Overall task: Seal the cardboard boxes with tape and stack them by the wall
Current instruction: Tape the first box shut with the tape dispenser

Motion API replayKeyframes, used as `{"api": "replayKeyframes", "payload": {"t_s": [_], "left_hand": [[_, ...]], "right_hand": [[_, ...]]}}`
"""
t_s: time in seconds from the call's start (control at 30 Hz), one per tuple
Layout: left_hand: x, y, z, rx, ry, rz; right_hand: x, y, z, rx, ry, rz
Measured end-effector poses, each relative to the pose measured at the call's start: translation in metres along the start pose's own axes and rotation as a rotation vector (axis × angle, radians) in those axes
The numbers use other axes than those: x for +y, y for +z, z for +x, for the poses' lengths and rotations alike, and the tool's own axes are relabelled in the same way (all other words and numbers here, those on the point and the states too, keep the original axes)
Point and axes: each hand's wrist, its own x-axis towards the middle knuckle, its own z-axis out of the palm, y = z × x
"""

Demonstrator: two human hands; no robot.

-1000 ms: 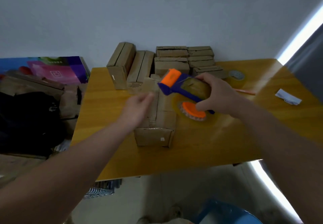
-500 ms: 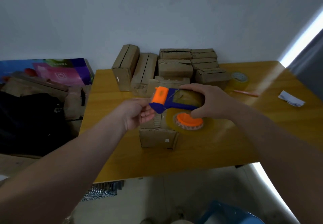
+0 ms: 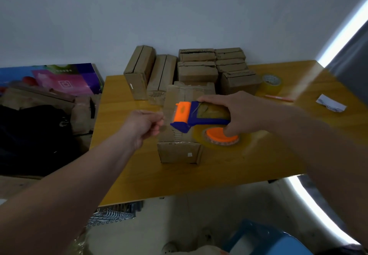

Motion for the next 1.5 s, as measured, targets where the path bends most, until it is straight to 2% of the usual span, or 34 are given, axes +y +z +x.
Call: {"api": "replayKeyframes", "payload": {"t_s": [0.2, 0.3, 0.53, 0.83, 1.03, 1.17, 1.2, 1.27, 1.37, 1.43, 1.5], "left_hand": [[-0.027, -0.033, 0.000, 0.177, -0.017, 0.018], [-0.045, -0.032, -0.010, 0.193, 0.017, 0.027], [-0.060, -0.012, -0.019, 0.275, 0.087, 0.017], [-0.076, -0.006, -0.011, 0.336, 0.046, 0.067], [-0.081, -0.003, -0.007, 0.245, 0.005, 0.118], [-0.081, -0.008, -0.008, 0.132, -0.112, 0.244], [-0.081, -0.009, -0.008, 0.139, -0.106, 0.335], [-0.079, -0.010, -0.008, 0.224, 0.021, 0.479], [-0.066, -0.002, -0.016, 0.286, 0.168, 0.311], [-0.062, 0.006, -0.024, 0.227, 0.149, 0.223], [-0.062, 0.011, -0.032, 0.159, 0.129, 0.242]], "right_hand": [[0.016, -0.005, -0.014, -0.125, 0.086, -0.167], [0.023, 0.003, -0.018, -0.150, 0.096, -0.283], [0.034, 0.019, -0.020, -0.127, 0.077, -0.351], [0.033, 0.026, -0.021, -0.171, 0.120, -0.382], [0.032, 0.031, -0.022, -0.149, 0.129, -0.361], [0.033, 0.034, -0.023, -0.130, 0.131, -0.355], [0.033, 0.035, -0.024, -0.128, 0.131, -0.350], [0.034, 0.037, -0.024, -0.127, 0.131, -0.334], [0.032, 0.040, -0.023, -0.109, 0.128, -0.298], [0.031, 0.045, -0.022, -0.084, 0.119, -0.283], [0.030, 0.050, -0.020, -0.063, 0.114, -0.264]]}}
